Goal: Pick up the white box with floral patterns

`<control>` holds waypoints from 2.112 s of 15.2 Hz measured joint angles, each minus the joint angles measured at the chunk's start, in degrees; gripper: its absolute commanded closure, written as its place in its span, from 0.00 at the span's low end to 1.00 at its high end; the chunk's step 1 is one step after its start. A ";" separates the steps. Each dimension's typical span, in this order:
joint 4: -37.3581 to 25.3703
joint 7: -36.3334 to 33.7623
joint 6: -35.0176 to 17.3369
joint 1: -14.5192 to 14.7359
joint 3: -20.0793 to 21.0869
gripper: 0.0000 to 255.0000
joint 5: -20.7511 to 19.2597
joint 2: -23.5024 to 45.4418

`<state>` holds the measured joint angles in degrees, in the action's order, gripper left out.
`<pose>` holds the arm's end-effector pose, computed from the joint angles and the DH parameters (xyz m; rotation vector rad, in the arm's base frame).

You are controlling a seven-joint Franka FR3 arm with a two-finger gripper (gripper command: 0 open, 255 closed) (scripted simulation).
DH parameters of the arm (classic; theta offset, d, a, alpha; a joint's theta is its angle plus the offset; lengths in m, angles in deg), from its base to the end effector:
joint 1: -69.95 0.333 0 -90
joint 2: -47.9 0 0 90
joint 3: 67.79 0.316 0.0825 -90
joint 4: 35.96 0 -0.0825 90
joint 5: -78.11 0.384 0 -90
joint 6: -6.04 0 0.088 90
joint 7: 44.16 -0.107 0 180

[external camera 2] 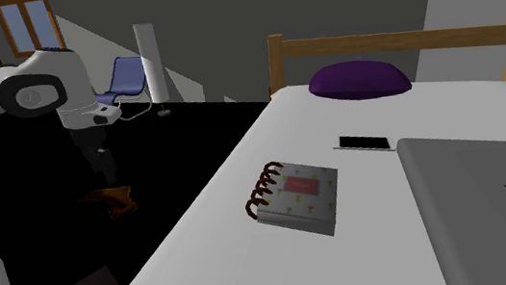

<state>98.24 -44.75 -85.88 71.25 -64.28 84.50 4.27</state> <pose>0.3150 0.0437 0.5921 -3.0702 -0.0841 -0.0306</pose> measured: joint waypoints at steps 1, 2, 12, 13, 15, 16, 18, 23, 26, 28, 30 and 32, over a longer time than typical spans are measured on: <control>0.00 0.00 0.00 0.00 0.00 0.00 0.00 0.00; -0.15 0.26 -0.20 -0.29 -0.24 0.00 -0.50 0.45; -6.53 6.35 -1.73 -6.18 -6.23 0.00 -11.13 9.54; -7.18 6.84 -2.08 -6.70 -6.73 0.00 -12.10 10.55; -9.23 8.20 -2.28 -7.88 -8.04 0.00 -14.15 12.73; -9.63 8.52 -2.52 -8.37 -8.43 0.00 -15.07 13.31; -12.59 9.67 -3.05 -9.38 -9.60 0.00 -16.84 16.60; -18.11 12.45 -3.66 -11.87 -12.37 0.00 -21.02 21.86; -23.38 13.98 -3.47 -13.08 -13.79 0.00 -22.98 26.24; -25.71 14.79 -3.71 -13.89 -14.66 0.00 -24.27 28.32; -29.41 16.10 -3.75 -14.78 -15.81 0.00 -25.32 31.37; -32.54 17.01 -3.66 -15.54 -16.67 0.00 -26.33 33.78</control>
<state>65.70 -27.74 -89.54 55.71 -80.95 58.16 38.06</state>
